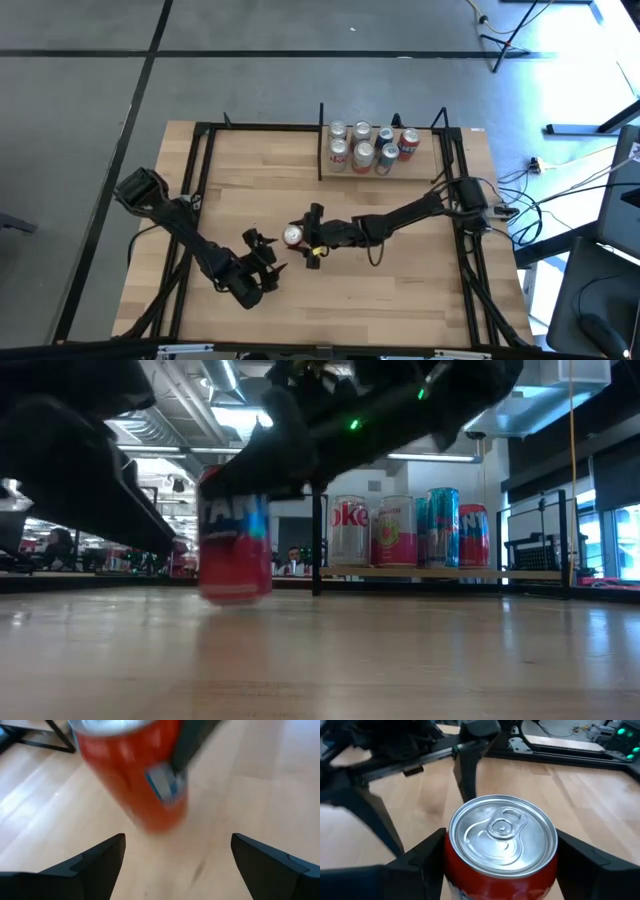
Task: Place canned beverage on shelf
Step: Put the red soda can on the shelf aligned with the other red soda can
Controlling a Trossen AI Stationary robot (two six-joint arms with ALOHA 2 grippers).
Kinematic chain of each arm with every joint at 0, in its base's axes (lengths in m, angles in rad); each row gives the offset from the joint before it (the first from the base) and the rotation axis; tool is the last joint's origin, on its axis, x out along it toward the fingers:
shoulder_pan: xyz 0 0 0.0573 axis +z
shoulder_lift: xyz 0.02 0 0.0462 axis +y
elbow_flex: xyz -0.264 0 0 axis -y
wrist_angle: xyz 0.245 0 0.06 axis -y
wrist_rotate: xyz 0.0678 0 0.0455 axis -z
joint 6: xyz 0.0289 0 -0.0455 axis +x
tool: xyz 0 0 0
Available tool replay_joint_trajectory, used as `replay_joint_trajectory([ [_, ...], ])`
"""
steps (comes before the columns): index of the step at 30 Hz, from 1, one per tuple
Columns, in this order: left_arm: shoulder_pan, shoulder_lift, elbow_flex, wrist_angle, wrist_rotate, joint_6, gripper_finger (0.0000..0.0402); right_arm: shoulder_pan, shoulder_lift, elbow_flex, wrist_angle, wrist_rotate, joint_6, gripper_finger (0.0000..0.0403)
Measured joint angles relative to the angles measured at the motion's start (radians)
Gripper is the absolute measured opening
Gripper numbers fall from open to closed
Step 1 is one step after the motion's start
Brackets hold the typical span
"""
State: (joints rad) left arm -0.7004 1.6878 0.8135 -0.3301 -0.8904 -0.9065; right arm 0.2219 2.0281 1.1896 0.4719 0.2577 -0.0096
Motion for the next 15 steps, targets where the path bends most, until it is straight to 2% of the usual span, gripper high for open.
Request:
replay_joint_trajectory([
  [4,-0.036,-0.016,0.000,-0.010,0.017,-0.005,0.0350,0.039,-0.111,0.000,-0.145,0.062,-0.023,0.0267],
  [9,-0.049,-0.017,0.000,-0.010,-0.004,-0.005,0.0350,0.074,-0.249,-0.015,-0.314,0.083,-0.010,0.0267],
  [15,-0.048,-0.017,0.000,-0.004,-0.005,-0.006,0.0350,0.088,-0.435,-0.111,-0.391,0.222,0.030,0.0267],
])
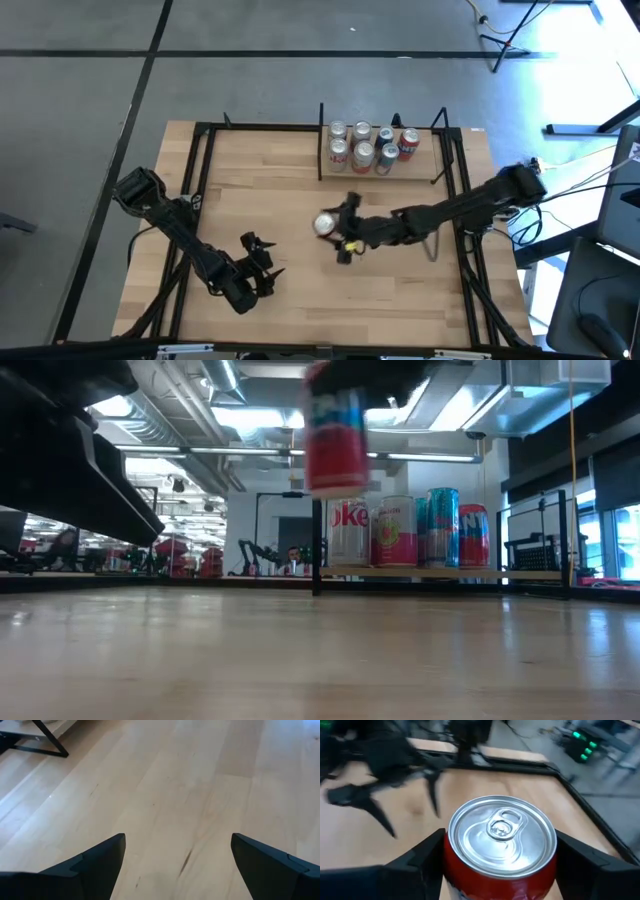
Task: Place canned beverage on shelf
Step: Put the red soda can on the shelf aligned with the other red soda can
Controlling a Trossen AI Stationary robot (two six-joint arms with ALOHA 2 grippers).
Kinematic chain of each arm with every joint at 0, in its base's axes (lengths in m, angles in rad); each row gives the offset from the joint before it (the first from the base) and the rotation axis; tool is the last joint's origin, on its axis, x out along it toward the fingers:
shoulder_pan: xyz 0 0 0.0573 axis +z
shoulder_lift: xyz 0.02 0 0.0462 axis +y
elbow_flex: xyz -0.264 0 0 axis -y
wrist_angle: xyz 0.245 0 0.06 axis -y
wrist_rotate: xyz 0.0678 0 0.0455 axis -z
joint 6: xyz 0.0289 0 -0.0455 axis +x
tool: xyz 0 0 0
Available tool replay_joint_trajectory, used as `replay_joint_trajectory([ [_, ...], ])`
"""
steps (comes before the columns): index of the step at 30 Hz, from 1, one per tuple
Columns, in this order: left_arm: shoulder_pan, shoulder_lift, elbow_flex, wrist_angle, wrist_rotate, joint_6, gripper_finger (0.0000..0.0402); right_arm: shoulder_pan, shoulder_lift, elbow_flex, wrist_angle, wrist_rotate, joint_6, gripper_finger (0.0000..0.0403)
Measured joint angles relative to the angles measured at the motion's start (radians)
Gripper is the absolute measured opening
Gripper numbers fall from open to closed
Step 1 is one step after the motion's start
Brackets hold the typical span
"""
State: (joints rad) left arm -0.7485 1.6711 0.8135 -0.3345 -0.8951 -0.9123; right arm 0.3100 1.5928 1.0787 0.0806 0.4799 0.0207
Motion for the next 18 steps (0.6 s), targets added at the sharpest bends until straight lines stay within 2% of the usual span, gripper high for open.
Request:
replay_joint_trajectory([
  [6,0.000,0.000,0.000,-0.003,-0.005,0.000,0.0350,-0.003,-0.218,-0.158,-0.097,0.125,0.080,0.0267],
  [18,0.000,0.000,0.000,0.006,-0.005,-0.001,0.0350,-0.003,-0.699,-0.449,-0.394,0.388,0.370,0.0267],
])
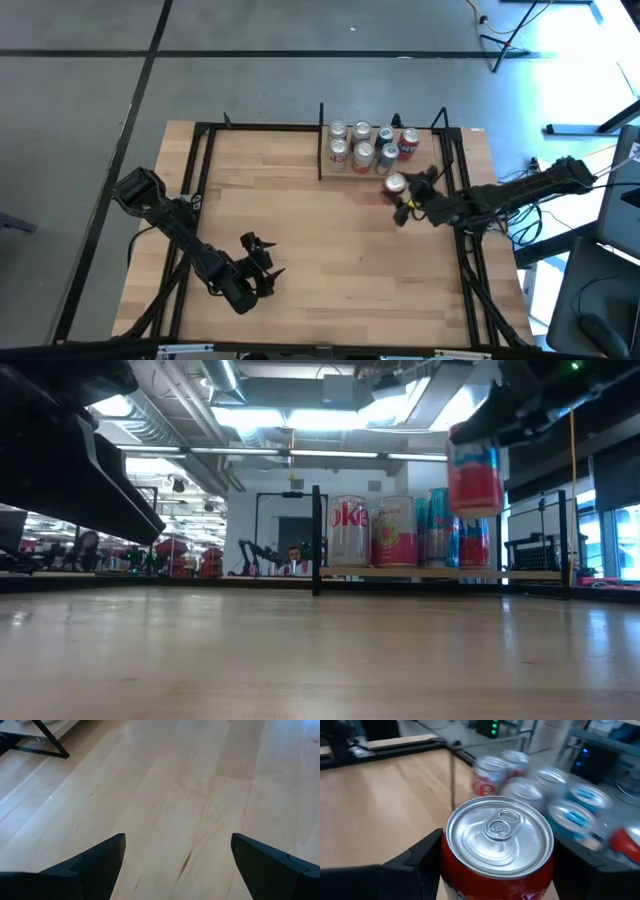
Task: Place canned beverage on shelf
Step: Put the red soda can on the shelf aligned with the other red soda can
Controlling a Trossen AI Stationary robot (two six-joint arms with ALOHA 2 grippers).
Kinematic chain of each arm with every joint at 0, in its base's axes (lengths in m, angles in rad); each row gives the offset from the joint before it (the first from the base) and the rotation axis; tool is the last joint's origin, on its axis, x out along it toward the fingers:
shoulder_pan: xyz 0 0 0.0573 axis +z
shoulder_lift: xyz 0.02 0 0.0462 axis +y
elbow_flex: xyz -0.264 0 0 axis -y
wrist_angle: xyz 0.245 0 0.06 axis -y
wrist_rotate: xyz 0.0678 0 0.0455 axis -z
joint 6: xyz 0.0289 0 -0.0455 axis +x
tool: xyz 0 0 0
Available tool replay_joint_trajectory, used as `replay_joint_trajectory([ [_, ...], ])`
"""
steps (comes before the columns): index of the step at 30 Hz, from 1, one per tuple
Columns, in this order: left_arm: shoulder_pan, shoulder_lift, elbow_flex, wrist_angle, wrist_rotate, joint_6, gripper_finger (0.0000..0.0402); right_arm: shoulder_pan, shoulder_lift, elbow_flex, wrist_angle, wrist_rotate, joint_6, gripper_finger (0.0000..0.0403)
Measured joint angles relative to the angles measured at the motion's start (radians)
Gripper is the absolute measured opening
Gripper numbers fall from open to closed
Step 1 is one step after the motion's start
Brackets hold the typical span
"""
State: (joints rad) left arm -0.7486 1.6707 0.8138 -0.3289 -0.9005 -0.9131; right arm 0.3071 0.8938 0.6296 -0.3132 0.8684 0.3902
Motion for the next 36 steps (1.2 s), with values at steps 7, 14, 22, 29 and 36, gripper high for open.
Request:
replay_joint_trajectory([
  [7,0.008,0.000,0.000,0.000,-0.007,0.000,0.0350,-0.016,-0.130,-0.039,-0.157,0.054,0.082,0.0267],
  [14,0.009,0.000,0.000,0.001,-0.008,0.005,0.0350,-0.123,-0.137,-0.039,-0.280,0.052,0.131,0.0267],
  [22,0.009,0.000,0.000,0.001,-0.008,0.007,0.0350,-0.284,-0.137,-0.039,-0.279,-0.013,0.058,0.0267],
  [29,0.009,0.000,0.000,0.001,-0.008,0.008,0.0350,-0.443,-0.154,-0.157,-0.087,-0.166,-0.095,0.0267],
  [36,0.010,0.000,0.000,0.000,-0.021,0.008,0.0350,-0.617,-0.170,-0.241,0.119,-0.349,-0.195,0.0267],
])
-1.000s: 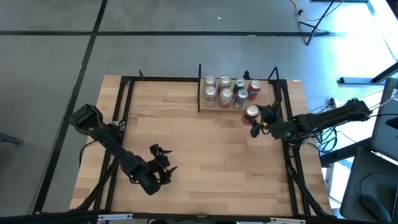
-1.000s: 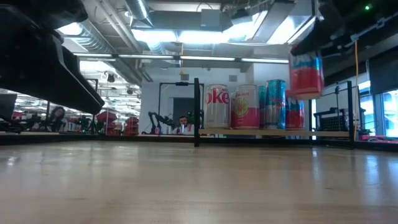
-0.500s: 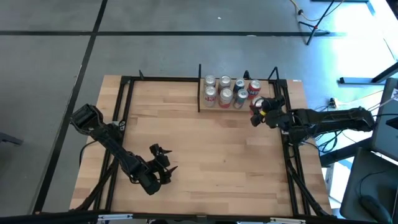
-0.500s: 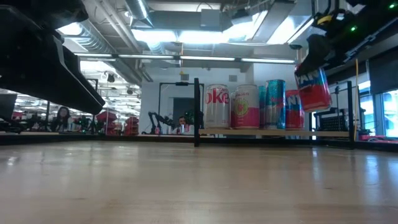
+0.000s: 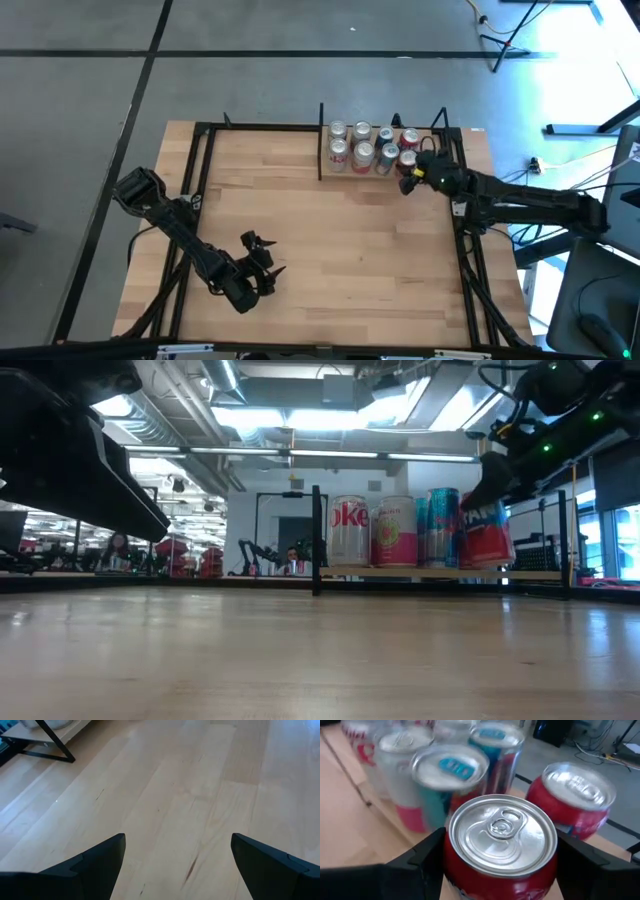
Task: Place canned beverage on shelf
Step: Put the red soda can on the shelf aligned with the other red soda can
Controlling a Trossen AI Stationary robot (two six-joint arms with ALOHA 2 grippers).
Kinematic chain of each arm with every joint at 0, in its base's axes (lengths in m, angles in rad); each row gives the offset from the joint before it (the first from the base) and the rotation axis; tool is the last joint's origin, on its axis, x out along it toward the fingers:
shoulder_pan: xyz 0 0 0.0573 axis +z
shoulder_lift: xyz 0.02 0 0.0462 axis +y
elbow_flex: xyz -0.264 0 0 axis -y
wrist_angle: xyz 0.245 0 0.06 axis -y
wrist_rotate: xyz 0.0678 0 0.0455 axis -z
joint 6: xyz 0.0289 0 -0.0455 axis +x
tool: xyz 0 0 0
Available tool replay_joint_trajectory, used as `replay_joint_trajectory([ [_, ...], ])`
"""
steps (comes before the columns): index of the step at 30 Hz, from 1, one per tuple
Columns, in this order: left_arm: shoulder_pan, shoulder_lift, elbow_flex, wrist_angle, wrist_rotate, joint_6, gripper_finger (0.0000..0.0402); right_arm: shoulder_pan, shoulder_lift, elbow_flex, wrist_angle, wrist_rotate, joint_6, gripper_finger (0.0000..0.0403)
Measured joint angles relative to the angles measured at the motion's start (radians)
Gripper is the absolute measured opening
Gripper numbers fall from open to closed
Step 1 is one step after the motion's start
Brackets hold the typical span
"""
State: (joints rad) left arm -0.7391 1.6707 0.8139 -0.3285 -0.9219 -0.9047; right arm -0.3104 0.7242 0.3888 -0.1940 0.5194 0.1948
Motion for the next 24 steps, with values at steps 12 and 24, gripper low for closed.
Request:
replay_joint_trajectory([
  [12,0.000,0.000,0.000,0.000,-0.001,-0.002,0.0350,-0.199,0.020,-0.009,0.065,-0.191,-0.072,0.0267],
  [24,0.000,0.000,0.000,0.000,-0.001,-0.001,0.0350,-0.214,0.040,-0.007,0.077,-0.190,-0.099,0.0390],
])
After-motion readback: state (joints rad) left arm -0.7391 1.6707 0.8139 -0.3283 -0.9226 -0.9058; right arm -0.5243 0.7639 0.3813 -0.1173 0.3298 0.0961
